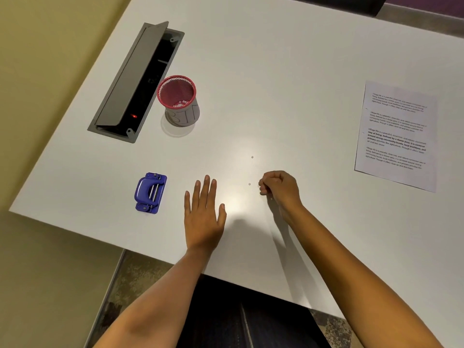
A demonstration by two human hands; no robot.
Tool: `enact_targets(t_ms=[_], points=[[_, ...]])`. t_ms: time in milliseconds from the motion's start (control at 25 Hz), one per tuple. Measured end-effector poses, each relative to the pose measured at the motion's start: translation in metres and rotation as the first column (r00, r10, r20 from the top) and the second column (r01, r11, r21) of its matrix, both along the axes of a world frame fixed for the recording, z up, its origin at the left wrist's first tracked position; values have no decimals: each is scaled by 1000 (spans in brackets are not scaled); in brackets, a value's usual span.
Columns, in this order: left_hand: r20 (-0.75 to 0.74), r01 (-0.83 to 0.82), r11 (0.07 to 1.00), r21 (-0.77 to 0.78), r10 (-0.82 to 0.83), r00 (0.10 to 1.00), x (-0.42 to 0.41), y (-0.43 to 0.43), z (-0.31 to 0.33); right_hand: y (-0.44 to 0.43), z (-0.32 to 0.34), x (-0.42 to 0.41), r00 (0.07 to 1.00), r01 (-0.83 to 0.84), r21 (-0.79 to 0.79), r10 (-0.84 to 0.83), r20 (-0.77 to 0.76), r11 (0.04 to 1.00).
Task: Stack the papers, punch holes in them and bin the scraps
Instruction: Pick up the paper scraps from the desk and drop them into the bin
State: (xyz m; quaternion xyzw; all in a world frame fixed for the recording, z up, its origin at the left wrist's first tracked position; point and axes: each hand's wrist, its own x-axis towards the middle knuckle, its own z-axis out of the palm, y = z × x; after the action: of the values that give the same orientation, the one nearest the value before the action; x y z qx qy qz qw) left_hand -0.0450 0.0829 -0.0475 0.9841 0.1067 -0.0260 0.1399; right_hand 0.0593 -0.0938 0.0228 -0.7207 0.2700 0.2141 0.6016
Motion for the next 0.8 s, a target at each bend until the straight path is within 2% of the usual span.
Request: enact_targets(t_ms=[160, 280, 440, 640, 720, 800], points=[[-3, 0, 1000, 11, 0, 1000, 0, 0, 0, 3, -5, -2, 961, -196, -251, 236, 143, 948], [-8, -2, 1000, 11, 2, 1000, 1, 0, 0, 14, -8, -2, 825, -354, -477, 508, 245, 805], [-11, -1, 1000, 26, 1, 1000, 0, 0, 0, 20, -12, 3, 688, -449, -662, 705, 172, 600], [10, 5, 1000, 31, -5, 1000, 1, 0, 0, 29, -7, 9, 575, -496, -791, 818, 9, 358], [18, 8, 1000, 27, -9, 1000, 0, 0, -1, 33, -6, 11, 571, -517, -801, 818, -61, 302], [30, 6, 1000, 26, -7, 1000, 0, 0, 0, 37, -5, 13, 572, -538, -792, 816, -90, 290]])
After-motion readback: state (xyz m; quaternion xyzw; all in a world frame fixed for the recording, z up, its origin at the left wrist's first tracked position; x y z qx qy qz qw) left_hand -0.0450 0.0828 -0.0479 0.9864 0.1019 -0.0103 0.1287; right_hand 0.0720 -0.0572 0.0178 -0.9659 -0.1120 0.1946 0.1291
